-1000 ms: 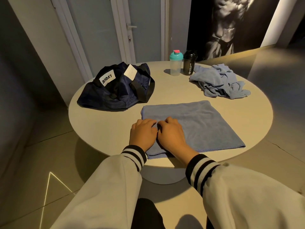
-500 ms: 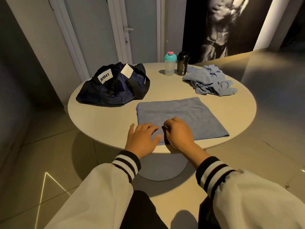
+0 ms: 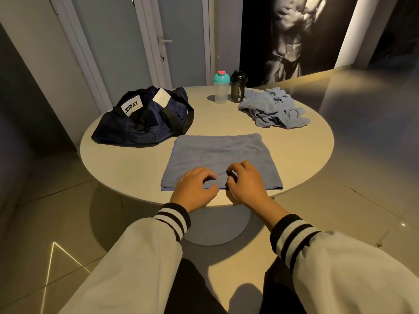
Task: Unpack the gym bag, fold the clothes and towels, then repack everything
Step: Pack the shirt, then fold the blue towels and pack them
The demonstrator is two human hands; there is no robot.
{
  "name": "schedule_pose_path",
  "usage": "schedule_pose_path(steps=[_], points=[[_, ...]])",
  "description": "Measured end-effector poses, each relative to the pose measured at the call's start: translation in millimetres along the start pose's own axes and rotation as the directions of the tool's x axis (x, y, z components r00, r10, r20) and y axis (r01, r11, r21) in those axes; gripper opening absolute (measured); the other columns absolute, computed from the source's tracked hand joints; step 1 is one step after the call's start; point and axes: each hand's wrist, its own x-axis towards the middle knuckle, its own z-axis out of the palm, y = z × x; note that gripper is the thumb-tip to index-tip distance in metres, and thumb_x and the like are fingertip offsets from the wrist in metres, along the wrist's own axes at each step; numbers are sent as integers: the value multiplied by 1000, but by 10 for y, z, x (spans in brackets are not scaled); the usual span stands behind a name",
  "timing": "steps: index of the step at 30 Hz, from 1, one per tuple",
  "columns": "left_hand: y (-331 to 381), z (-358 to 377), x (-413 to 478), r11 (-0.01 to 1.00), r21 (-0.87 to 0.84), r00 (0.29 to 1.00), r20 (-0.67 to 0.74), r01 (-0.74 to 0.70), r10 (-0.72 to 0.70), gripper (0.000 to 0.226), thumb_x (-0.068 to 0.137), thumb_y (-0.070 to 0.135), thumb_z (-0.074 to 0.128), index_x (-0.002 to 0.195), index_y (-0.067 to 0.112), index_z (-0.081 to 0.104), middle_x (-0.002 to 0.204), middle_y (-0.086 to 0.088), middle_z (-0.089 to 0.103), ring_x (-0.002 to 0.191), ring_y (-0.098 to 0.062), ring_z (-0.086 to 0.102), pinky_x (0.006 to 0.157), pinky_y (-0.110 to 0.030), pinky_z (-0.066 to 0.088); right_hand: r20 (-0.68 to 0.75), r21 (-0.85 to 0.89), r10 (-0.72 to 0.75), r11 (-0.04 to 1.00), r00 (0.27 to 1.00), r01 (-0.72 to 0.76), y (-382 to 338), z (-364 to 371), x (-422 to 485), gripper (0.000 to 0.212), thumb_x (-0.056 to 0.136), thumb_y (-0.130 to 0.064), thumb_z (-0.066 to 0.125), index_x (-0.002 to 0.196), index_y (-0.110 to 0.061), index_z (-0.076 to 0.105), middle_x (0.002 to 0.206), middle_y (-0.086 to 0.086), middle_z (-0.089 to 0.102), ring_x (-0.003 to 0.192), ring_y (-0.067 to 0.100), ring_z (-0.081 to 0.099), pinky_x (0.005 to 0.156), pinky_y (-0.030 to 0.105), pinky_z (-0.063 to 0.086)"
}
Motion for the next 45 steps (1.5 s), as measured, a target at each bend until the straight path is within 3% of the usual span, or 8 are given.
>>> schedule_pose_path(steps=[12, 20, 27, 31, 33, 38, 42, 45], points=[[381, 73, 50, 972, 226, 998, -39, 59, -51, 18, 86, 33, 58, 73, 23, 51, 87, 5, 56, 83, -18, 53, 86, -36, 43, -79, -35, 47, 998, 996, -50, 243, -127, -117, 25, 99, -25, 49, 117, -18, 67, 117, 8, 58, 108, 27, 54, 88, 32, 40], [729, 509, 328, 961, 257, 983, 172, -106, 63, 47, 105, 41, 40, 151, 29, 40, 159, 2, 38, 146, -21, 31, 121, -38, 17, -41, -196, 279, 939, 959, -281, 472, -301, -119, 32, 100, -42, 36, 121, -27, 55, 134, 15, 45, 125, 34, 30, 98, 45, 26], [973, 744, 480, 903, 421, 964, 265, -89, -28, 51, 106, 45, 28, 156, 36, 28, 168, -1, 17, 151, -28, 14, 121, -47, 8, -44, -78, 319, 944, 947, -321, 586, -472, 80, 18, 97, -24, 52, 110, -18, 61, 113, 9, 48, 97, 33, 53, 78, 34, 38], [919, 722, 510, 987, -146, 987, 155, 63, -40, 37, 106, 26, 41, 139, 26, 56, 144, -5, 55, 132, -28, 49, 116, -49, 36, -157, 300, 331, 914, 930, -274, 583, -483, 131, 17, 99, -17, 47, 110, -15, 59, 96, -9, 42, 82, 24, 53, 62, 24, 34], [857, 608, 465, 848, -502, 983, 22, 169, -183, 32, 105, 21, 45, 131, 27, 63, 131, 3, 63, 120, -20, 59, 106, -41, 48, -205, 292, 274, 933, 940, -209, 523, -503, 155, 24, 99, -12, 48, 119, -16, 60, 106, -9, 48, 92, 21, 55, 69, 23, 40], [385, 188, 291, 964, -109, 953, -157, 243, -258, 30, 106, 36, 41, 121, 24, 64, 107, -1, 69, 98, -26, 64, 87, -37, 52, -253, 262, 87, 965, 963, -18, 137, -373, 369, 43, 88, 7, 51, 126, -8, 65, 134, 6, 57, 108, 28, 60, 90, 41, 51], [169, -72, 119, 778, -587, 896, -192, 221, -400, 36, 107, 43, 33, 132, 32, 58, 117, -3, 69, 109, -20, 64, 97, -39, 52, -57, 363, -267, 892, 962, 269, -500, -194, 485, 42, 90, 6, 56, 129, -8, 64, 132, 11, 62, 117, 27, 58, 102, 35, 46], [4, -267, -31, 805, -529, 826, -302, 270, -475, 36, 106, 44, 31, 126, 32, 59, 114, -6, 67, 102, -23, 64, 90, -43, 55, 129, 436, -444, 829, 887, 351, -718, 36, 374, 34, 99, -16, 58, 132, -16, 62, 130, 6, 63, 117, 19, 55, 101, 28, 43]])
